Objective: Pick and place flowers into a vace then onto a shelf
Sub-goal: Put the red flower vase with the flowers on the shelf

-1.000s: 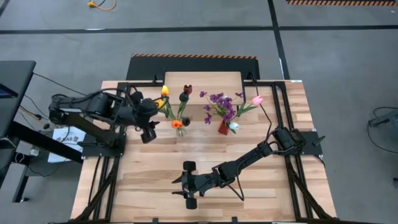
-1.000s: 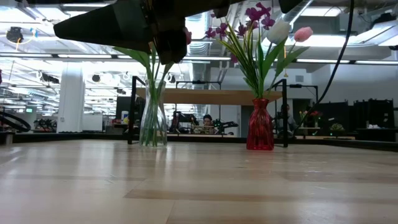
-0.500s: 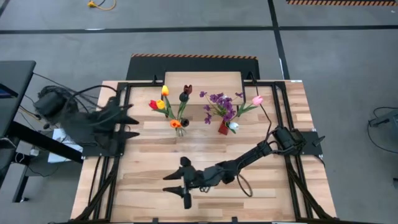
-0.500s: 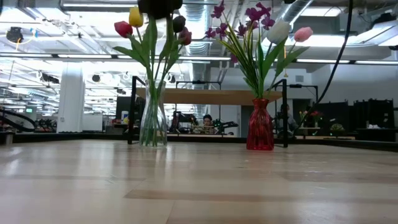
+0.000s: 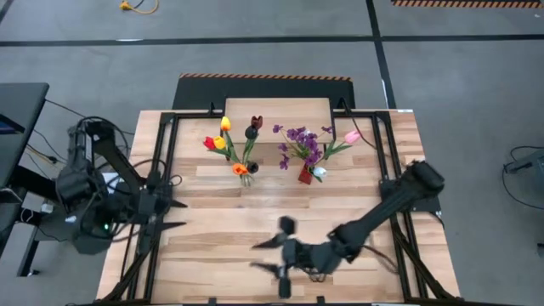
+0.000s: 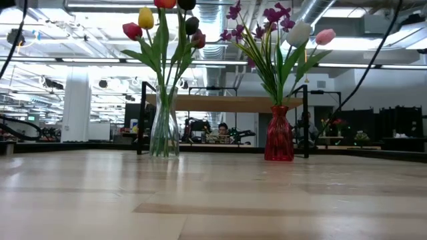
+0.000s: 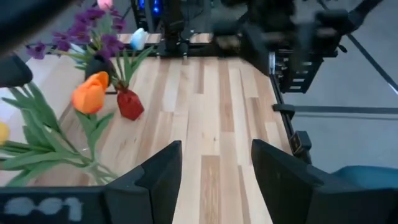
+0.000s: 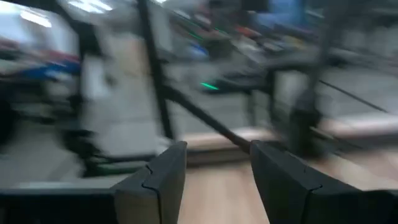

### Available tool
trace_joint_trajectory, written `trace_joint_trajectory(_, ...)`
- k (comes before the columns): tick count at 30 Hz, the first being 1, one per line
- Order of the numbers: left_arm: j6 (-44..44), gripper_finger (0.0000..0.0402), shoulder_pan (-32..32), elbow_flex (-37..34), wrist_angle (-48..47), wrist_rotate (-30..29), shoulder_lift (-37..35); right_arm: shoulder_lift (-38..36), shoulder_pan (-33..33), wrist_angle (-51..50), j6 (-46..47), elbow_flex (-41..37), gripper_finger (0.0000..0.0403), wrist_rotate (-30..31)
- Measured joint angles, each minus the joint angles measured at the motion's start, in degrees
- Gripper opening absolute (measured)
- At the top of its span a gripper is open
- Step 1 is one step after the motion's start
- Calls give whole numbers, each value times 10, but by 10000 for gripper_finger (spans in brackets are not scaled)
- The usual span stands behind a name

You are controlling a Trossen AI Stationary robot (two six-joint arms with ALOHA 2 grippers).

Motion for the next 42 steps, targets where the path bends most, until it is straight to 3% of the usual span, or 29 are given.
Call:
trace_joint_trajectory(4,-26,184,-31,-37,9,-28,-2,-61,42,-209,98,0,166,166)
trace_joint_trajectory(8,-63,184,-55,-72,15,-54,-19,-88,94,-436,311,0,167,272)
trace_joint_trajectory(15,-57,184,-68,-138,79,-56,-66,-33,143,-809,777,-4,166,316)
trace_joint_trajectory(20,-23,184,-68,-195,136,-47,-108,58,128,-958,976,-5,167,304)
trace_joint_trajectory(26,63,184,-68,-263,225,-41,-202,97,114,-1078,1055,-5,159,293)
trace_joint_trajectory(31,204,184,-48,-328,346,-30,-296,47,120,-1126,1032,-31,145,334)
trace_joint_trajectory(38,323,184,-1,-426,480,55,-398,-120,151,-1026,1012,-234,119,345)
trace_joint_trajectory(42,330,184,9,-461,512,73,-424,-230,189,-839,940,-387,111,365)
